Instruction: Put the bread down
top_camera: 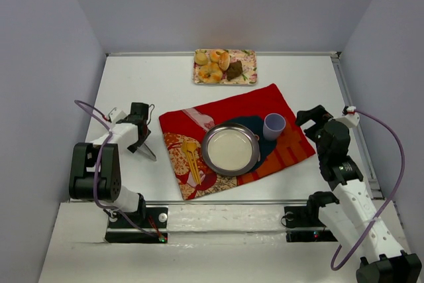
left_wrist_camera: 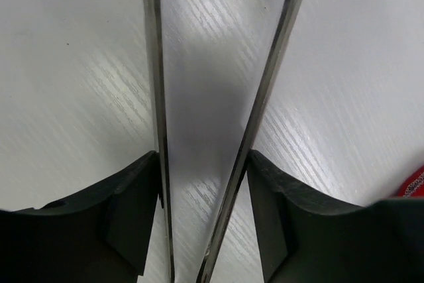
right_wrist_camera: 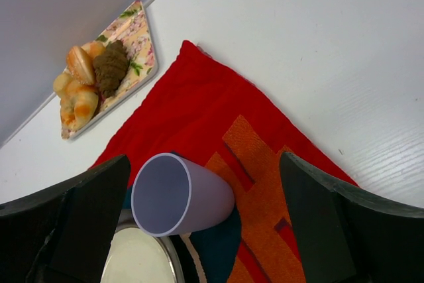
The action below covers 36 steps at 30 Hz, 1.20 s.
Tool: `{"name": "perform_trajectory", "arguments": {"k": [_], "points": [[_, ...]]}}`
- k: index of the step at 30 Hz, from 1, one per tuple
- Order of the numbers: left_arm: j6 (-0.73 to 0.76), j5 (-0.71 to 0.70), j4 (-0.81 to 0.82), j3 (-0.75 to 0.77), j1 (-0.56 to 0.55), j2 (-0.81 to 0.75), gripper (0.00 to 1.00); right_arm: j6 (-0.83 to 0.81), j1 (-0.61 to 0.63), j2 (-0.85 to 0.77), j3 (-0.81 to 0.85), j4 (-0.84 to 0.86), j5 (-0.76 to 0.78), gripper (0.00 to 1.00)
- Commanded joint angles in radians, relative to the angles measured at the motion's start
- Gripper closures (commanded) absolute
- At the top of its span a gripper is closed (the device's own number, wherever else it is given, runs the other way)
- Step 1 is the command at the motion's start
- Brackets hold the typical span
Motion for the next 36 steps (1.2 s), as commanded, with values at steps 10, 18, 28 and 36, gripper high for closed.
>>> {"name": "perform_trajectory", "arguments": {"k": [10,18,28,36], "points": [[0.174,0.249,0.019,0.023,-0.054,-0.356,0.52,-0.017,-0.003,-0.014,0.016,0.050,-0.006,0.00],[0.306,0.330,0.098,0.196,-0.281,-0.393,0.52,-0.017,-0.003,-0.005,0.014,0.061,-0.022,0.00],[0.702,0.427,0.142,0.548,-0.483,-0.008,0.54,-0.019,-0.003,-0.005,0.011,0.066,-0.031,0.00],[0.842,0.219,0.019,0.864,-0.545,0.277,0.56,-0.023,-0.003,-0.007,0.010,0.069,-0.029,0.00]]}}
